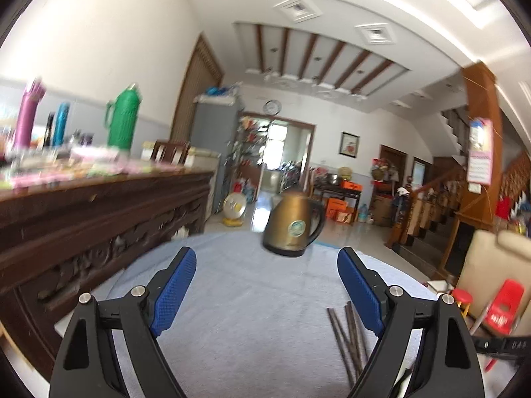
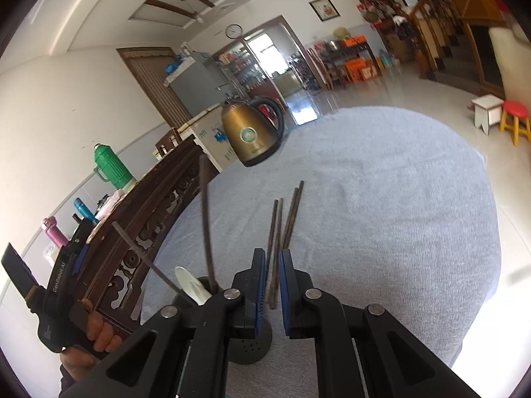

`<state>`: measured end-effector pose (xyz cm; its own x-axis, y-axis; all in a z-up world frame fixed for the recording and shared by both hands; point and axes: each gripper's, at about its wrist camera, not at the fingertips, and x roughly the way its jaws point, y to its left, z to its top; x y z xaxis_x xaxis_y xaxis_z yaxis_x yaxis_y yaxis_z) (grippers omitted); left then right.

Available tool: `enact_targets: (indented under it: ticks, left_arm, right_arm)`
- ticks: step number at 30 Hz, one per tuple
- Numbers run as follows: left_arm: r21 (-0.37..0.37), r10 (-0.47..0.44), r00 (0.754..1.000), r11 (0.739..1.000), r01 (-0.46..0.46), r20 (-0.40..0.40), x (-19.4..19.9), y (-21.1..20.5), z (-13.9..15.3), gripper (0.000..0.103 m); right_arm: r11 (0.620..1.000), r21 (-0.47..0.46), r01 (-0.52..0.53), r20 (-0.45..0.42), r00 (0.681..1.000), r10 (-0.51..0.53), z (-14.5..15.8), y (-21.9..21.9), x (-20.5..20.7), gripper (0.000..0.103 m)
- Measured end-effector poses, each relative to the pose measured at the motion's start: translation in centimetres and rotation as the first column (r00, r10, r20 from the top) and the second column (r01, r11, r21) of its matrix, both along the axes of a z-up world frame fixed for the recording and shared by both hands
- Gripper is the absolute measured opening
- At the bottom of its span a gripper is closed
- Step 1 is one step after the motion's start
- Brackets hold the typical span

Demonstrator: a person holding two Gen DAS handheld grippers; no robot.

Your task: Organize utensils

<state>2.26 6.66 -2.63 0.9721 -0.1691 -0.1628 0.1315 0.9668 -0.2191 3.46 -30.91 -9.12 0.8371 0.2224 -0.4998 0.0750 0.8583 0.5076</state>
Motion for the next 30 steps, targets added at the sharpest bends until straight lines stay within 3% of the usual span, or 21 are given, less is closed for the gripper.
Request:
enact_targets:
  ticks: [4,7,12,18,24,30]
  left_arm:
    - [-0.070,0.027,0.994,0.997,-0.034,-0.107,2.1,3.0,-1.6,0.087]
    - [-0.093,0.038,0.980,0.994,-0.057,-0.196,3.6,4.2,-3.2,0.087]
    - [-0.034,0.045,0.927,0.997,-0.062,-0.372,6.2,4.2,-6.6,0.087]
    - [0.050,0.036,0.868,0.999,-0.013,-0.496,9.8,2.8,-9.3,0.087]
    - [0.145,-0.020,0.820,0.981,0.125,-0.573,14.8,-0.4,-10.8,0.087]
    - [0.122,-0.106,0.776,0.966,0.230,-0.622,18.9,-2.9,-11.6,0.087]
  right_arm:
    - [1.000,0.023,0.007,-0.045,0.999,-0.006,-1.0,-0.2,1.0,0.019]
    - [1.000,0.029,0.008,-0.072,0.997,-0.006,-1.9,-0.3,1.5,0.020]
    - [0.999,0.031,0.011,-0.122,0.992,-0.007,-3.2,-0.1,2.7,0.020]
    - [1.000,0.019,0.017,-0.203,0.979,-0.013,-4.8,-1.0,5.4,0.020]
    - [0.998,0.064,-0.001,-0.300,0.954,0.020,-6.1,-3.1,12.5,0.020]
    - [0.994,0.105,-0.028,-0.321,0.945,0.060,-6.3,-3.5,22.4,0.020]
